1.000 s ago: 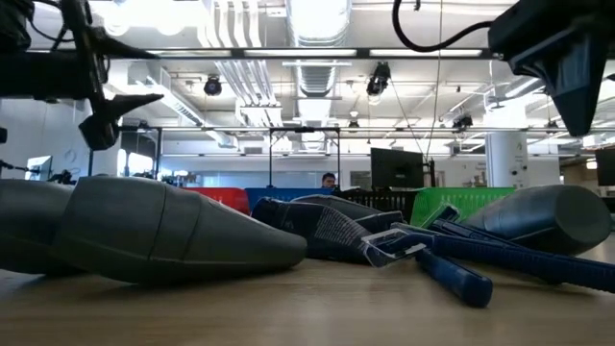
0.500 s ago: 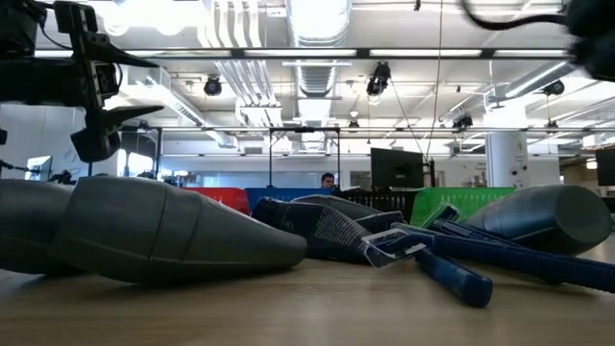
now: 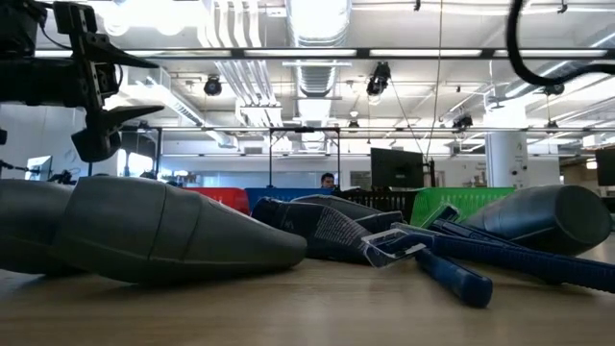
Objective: Pick & Place Travel size toiletries
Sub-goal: Put the green shampoo into the black basket
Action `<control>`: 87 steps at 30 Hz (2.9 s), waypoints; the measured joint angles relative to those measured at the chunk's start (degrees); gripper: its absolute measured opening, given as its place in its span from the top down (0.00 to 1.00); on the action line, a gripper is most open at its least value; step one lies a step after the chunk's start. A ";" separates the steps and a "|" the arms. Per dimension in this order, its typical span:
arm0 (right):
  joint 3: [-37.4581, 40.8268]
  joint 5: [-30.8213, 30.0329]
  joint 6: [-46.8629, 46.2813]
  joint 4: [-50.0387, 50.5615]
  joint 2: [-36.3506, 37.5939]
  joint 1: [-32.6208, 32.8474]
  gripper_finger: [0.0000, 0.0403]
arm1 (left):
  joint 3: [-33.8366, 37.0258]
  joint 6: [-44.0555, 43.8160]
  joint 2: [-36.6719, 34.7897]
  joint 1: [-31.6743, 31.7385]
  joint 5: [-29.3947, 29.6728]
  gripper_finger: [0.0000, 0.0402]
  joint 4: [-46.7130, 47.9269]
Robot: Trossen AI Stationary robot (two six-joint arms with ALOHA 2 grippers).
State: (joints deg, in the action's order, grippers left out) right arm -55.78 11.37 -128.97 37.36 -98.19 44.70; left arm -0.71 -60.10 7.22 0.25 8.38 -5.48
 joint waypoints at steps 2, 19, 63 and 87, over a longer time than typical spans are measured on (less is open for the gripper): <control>0.47 0.06 -0.02 -0.19 -0.29 0.25 0.31 | 0.00 0.00 0.00 0.00 0.00 0.37 0.02; 2.25 -9.28 6.87 -1.03 6.62 -1.53 0.76 | 0.00 0.20 0.00 0.00 0.04 0.37 0.13; -14.10 -14.79 64.45 15.23 9.69 -43.48 0.20 | 0.02 0.09 0.48 0.02 1.11 0.37 0.44; -6.92 -2.15 15.55 -2.00 -6.31 -8.07 0.21 | 0.02 0.30 0.52 0.02 1.11 0.37 1.20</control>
State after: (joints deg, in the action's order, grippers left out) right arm -62.70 9.22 -113.42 35.37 -104.50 36.63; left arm -0.69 -59.80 7.75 0.27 9.50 -4.28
